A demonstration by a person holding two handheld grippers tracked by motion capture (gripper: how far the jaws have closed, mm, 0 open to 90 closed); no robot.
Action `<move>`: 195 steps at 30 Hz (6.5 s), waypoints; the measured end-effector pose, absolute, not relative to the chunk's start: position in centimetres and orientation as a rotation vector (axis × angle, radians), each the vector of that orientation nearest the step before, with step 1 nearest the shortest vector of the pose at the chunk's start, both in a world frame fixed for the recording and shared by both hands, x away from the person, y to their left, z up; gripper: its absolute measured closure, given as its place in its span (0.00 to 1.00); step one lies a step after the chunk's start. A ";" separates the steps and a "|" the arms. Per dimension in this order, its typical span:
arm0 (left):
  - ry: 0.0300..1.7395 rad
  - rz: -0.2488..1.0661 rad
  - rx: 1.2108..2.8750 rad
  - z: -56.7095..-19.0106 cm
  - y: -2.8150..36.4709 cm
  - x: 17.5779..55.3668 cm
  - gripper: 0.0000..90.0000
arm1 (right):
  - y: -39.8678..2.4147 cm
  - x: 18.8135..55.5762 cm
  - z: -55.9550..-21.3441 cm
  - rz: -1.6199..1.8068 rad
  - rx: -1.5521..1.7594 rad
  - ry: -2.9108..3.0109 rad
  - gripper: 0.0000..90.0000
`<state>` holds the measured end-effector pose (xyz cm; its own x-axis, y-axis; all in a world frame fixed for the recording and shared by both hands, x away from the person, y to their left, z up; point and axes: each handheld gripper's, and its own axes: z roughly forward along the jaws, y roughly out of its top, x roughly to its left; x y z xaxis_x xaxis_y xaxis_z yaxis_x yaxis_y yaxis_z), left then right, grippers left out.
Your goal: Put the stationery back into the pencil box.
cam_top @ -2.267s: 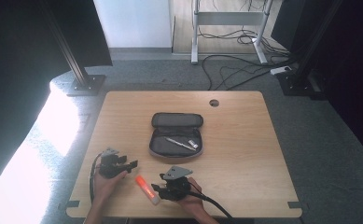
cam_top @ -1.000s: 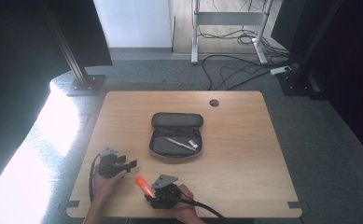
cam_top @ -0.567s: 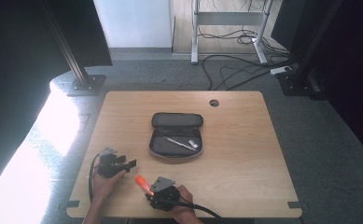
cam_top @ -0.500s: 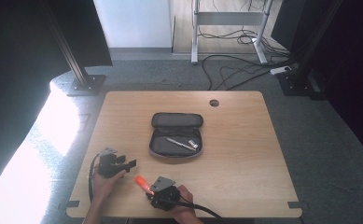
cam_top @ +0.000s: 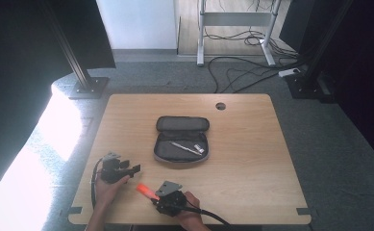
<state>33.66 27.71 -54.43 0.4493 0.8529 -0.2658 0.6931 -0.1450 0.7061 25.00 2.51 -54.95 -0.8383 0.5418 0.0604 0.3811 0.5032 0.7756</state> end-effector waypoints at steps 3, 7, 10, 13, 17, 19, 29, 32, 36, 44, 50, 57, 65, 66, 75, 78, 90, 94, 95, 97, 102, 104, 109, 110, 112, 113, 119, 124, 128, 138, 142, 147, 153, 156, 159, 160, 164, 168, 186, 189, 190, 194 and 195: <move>1.301 0.251 1.895 -54.4 27.7 33.7 0.39 | 2.2 25.1 -54.5 1.268 0.792 2.544 0.73; 1.301 0.252 1.895 -54.4 27.7 33.7 0.39 | 1.7 25.3 -53.9 1.292 0.801 2.524 0.73; 1.301 0.251 1.897 -54.4 27.7 33.7 0.39 | 1.4 25.3 -53.6 1.299 0.794 2.514 0.73; 1.301 0.252 1.896 -54.4 27.7 33.7 0.39 | 1.2 25.4 -53.3 1.305 0.800 2.504 0.73; 1.301 0.254 1.897 -54.4 27.6 33.7 0.39 | 1.0 25.4 -53.2 1.312 0.802 2.498 0.73; 1.301 0.253 1.898 -54.4 27.6 33.7 0.39 | 0.9 25.5 -53.1 1.314 0.798 2.497 0.73; 1.301 0.253 1.898 -54.4 27.6 33.7 0.39 | 0.4 25.5 -52.4 1.335 0.801 2.463 0.73; 1.301 0.254 1.896 -54.4 27.6 33.7 0.39 | 0.2 25.6 -52.3 1.340 0.802 2.456 0.73; 1.300 0.255 1.895 -54.5 27.6 33.7 0.39 | 0.1 25.7 -52.1 1.350 0.806 2.446 0.73; 1.301 0.259 1.894 -54.5 27.5 33.7 0.39 | -0.6 26.0 -51.6 1.361 0.812 2.419 0.73; 1.299 0.256 1.895 -54.5 27.5 33.7 0.39 | -1.0 26.3 -51.3 1.370 0.827 2.399 0.73; 1.297 0.257 1.896 -54.5 27.5 33.7 0.39 | -1.8 26.8 -50.9 1.381 0.848 2.372 0.73; 1.295 0.257 1.897 -54.5 27.4 33.7 0.39 | -2.6 27.4 -50.6 1.390 0.872 2.346 0.73; 1.295 0.257 1.897 -54.5 27.4 33.7 0.39 | -2.7 27.5 -50.6 1.390 0.874 2.344 0.73; 1.295 0.258 1.897 -54.5 27.4 33.7 0.39 | -3.2 27.9 -50.6 1.387 0.887 2.330 0.73; 1.295 0.259 1.895 -54.5 27.4 33.7 0.39 | -3.4 28.2 -50.5 1.387 0.897 2.321 0.73; 1.292 0.261 1.898 -54.5 27.3 33.7 0.39 | -4.7 29.3 -50.2 1.405 0.937 2.287 0.73; 1.292 0.260 1.896 -54.5 27.3 33.7 0.39 | -4.9 29.7 -50.3 1.404 0.946 2.289 0.73; 1.292 0.260 1.896 -54.5 27.3 33.7 0.39 | -4.9 29.8 -50.3 1.404 0.950 2.288 0.73; 1.291 0.261 1.897 -54.5 27.3 33.7 0.39 | -5.0 30.0 -50.4 1.400 0.952 2.287 0.73; 1.291 0.258 1.897 -54.5 27.4 33.7 0.39 | -5.1 30.3 -50.5 1.397 0.960 2.282 0.73; 1.292 0.259 1.897 -54.5 27.4 33.7 0.39 | -5.2 30.5 -50.4 1.397 0.966 2.277 0.73; 1.293 0.256 1.896 -54.5 27.4 33.7 0.39 | -5.0 31.2 -50.2 1.416 0.977 2.259 0.73; 1.293 0.257 1.895 -54.5 27.4 33.7 0.39 | -5.0 31.4 -50.1 1.436 0.983 2.250 0.73; 1.292 0.254 1.893 -54.5 27.4 33.7 0.39 | -4.7 31.6 -50.1 1.474 0.988 2.241 0.73; 1.292 0.254 1.892 -54.5 27.5 33.7 0.39 | -4.6 31.6 -50.2 1.472 0.982 2.240 0.73; 1.292 0.257 1.892 -54.5 27.4 33.7 0.39 | -4.6 32.5 -50.9 1.440 1.020 2.246 0.73; 1.292 0.258 1.896 -54.5 27.4 33.7 0.39 | -4.9 33.3 -50.9 1.388 1.030 2.255 0.73; 1.292 0.257 1.893 -54.5 27.4 33.7 0.39 | -5.1 33.8 -50.7 1.377 1.033 2.247 0.73; 1.291 0.256 1.894 -54.5 27.4 33.7 0.39 | -5.3 34.8 -50.3 1.358 1.046 2.247 0.73; 1.291 0.254 1.892 -54.5 27.4 33.7 0.39 | -5.3 35.2 -50.3 1.352 1.048 2.247 0.73; 1.291 0.252 1.891 -54.5 27.5 33.7 0.39 | -5.3 35.7 -50.3 1.359 1.049 2.258 0.73; 1.291 0.252 1.890 -54.5 27.5 33.7 0.39 | -5.3 36.4 -50.5 1.359 1.054 2.264 0.73; 1.291 0.252 1.890 -54.5 27.5 33.7 0.39 | -5.2 36.8 -50.5 1.350 1.046 2.266 0.73; 1.291 0.251 1.890 -54.5 27.5 33.7 0.39 | -5.0 37.1 -50.6 1.340 1.044 2.277 0.73; 1.292 0.252 1.889 -54.5 27.5 33.7 0.39 | -5.0 37.2 -50.6 1.339 1.044 2.280 0.73; 1.292 0.250 1.886 -54.6 27.5 33.7 0.39 | -4.8 37.6 -50.7 1.337 1.044 2.291 0.73; 1.291 0.249 1.886 -54.6 27.5 33.7 0.39 | -4.6 37.9 -50.9 1.322 1.044 2.292 0.73; 1.291 0.249 1.886 -54.6 27.5 33.7 0.39 | -3.3 38.7 -51.4 1.265 1.013 2.326 0.73; 1.291 0.250 1.886 -54.6 27.5 33.7 0.39 | -3.0 38.8 -51.6 1.239 1.006 2.337 0.73; 1.291 0.250 1.886 -54.6 27.5 33.7 0.39 | -2.9 38.8 -51.7 1.224 1.003 2.340 0.73; 1.290 0.251 1.887 -54.6 27.5 33.7 0.39 | -2.5 38.9 -51.9 1.185 0.989 2.355 0.73; 1.290 0.252 1.888 -54.6 27.5 33.7 0.39 | -2.4 39.0 -52.0 1.179 0.988 2.357 0.73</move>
